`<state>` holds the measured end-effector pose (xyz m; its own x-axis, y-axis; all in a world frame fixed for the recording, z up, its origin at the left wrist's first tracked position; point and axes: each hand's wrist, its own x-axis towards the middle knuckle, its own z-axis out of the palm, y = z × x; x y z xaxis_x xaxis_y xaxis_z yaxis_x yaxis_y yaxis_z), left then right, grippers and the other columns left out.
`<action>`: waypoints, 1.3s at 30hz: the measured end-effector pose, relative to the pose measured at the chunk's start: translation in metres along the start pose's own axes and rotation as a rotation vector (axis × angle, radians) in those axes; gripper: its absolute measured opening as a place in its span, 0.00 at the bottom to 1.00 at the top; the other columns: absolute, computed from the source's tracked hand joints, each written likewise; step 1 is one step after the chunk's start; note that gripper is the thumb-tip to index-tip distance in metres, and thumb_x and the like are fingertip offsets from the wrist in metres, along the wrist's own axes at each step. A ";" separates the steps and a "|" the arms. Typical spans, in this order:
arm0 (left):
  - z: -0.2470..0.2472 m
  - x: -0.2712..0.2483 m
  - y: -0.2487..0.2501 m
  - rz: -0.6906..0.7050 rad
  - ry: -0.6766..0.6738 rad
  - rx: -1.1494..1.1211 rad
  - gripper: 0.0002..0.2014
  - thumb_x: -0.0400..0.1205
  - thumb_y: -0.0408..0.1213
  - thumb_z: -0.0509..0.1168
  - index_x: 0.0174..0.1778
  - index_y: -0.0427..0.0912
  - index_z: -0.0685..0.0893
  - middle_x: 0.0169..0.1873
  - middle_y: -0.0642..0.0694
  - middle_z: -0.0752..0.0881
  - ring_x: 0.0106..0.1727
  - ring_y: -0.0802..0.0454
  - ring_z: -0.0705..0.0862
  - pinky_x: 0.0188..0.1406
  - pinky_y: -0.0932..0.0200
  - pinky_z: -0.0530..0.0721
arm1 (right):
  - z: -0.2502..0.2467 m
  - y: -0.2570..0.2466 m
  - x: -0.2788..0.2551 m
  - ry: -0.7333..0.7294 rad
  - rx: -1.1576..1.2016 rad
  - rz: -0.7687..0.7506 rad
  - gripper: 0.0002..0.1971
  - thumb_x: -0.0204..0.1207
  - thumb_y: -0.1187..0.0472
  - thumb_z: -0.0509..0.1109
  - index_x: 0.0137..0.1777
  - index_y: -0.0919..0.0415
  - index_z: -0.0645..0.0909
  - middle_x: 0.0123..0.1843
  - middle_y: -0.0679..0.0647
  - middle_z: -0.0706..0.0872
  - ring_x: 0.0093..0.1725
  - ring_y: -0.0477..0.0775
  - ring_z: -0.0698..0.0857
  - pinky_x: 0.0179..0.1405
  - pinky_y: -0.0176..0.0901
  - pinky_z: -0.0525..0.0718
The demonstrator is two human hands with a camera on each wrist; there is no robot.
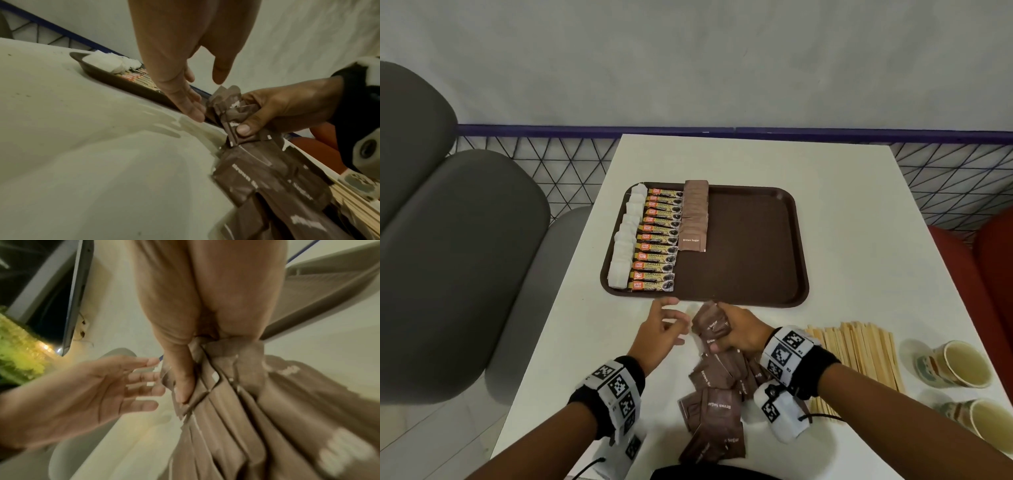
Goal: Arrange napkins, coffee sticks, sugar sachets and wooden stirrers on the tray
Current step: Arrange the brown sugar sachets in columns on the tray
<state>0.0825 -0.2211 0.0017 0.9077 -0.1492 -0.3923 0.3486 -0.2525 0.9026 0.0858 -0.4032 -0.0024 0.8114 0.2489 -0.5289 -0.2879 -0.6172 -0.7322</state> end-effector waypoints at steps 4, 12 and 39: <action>-0.015 0.008 0.005 -0.050 0.072 -0.097 0.13 0.84 0.42 0.60 0.63 0.46 0.71 0.57 0.42 0.81 0.52 0.47 0.84 0.50 0.55 0.84 | -0.019 -0.011 -0.001 0.016 0.331 -0.083 0.25 0.61 0.77 0.77 0.59 0.67 0.77 0.53 0.55 0.85 0.54 0.49 0.85 0.60 0.45 0.83; -0.002 0.007 0.025 -0.238 -0.109 -0.428 0.29 0.82 0.63 0.48 0.72 0.50 0.73 0.65 0.43 0.82 0.64 0.44 0.81 0.63 0.42 0.80 | -0.019 -0.045 -0.005 -0.054 0.811 -0.150 0.24 0.68 0.77 0.72 0.65 0.67 0.74 0.52 0.58 0.86 0.53 0.55 0.86 0.56 0.46 0.86; -0.018 0.004 0.033 -0.293 -0.324 -0.694 0.25 0.79 0.45 0.64 0.71 0.39 0.74 0.59 0.32 0.84 0.50 0.38 0.87 0.41 0.48 0.86 | 0.001 -0.051 0.006 0.115 0.412 -0.131 0.30 0.66 0.52 0.79 0.61 0.53 0.65 0.61 0.53 0.71 0.63 0.49 0.74 0.58 0.42 0.82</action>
<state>0.1022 -0.2129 0.0334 0.6821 -0.4643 -0.5649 0.7226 0.3091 0.6183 0.1049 -0.3691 0.0309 0.8991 0.2066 -0.3860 -0.3383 -0.2317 -0.9121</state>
